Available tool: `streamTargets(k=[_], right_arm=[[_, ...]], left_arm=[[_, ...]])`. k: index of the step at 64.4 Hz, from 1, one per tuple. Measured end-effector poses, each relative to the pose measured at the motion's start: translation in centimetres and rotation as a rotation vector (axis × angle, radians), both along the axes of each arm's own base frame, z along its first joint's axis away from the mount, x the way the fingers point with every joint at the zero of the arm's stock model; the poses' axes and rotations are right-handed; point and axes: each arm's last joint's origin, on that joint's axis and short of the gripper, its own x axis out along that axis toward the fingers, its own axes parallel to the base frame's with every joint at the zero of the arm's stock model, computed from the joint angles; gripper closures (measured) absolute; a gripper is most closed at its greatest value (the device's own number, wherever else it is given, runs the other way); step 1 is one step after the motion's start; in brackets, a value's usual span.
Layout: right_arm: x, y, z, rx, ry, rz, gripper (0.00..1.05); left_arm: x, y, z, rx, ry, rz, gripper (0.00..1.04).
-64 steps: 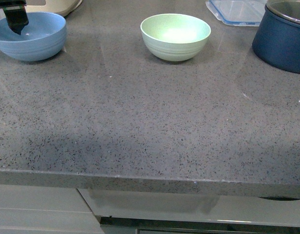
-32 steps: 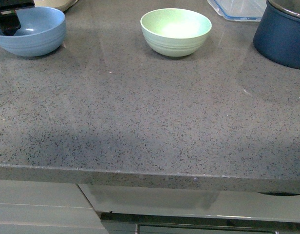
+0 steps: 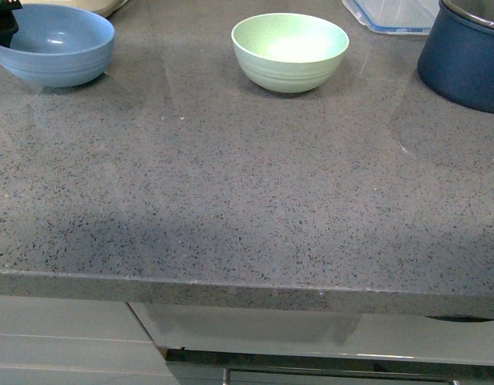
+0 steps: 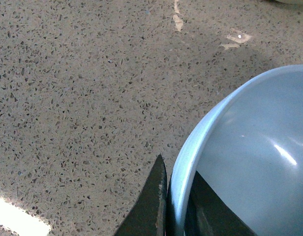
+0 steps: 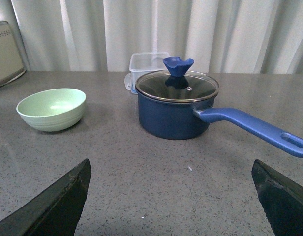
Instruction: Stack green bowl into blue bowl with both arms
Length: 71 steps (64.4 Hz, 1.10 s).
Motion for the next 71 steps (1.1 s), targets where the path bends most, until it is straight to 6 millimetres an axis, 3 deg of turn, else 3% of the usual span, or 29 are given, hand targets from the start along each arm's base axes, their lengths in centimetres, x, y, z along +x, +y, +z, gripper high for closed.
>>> streamTargets(k=[14,38,71], right_arm=[[0.0,0.0,0.0,0.000,0.000,0.000,0.10],[0.0,0.0,0.0,0.000,0.000,0.000,0.10],[0.0,0.0,0.0,0.000,0.000,0.000,0.10]], left_arm=[[0.3,-1.7,1.2,-0.016,-0.028,-0.046,1.00],[1.1,-7.1,3.3,-0.054,-0.080,-0.163,1.00],[1.7,-10.4,1.4,-0.056,-0.038,-0.219,1.00]])
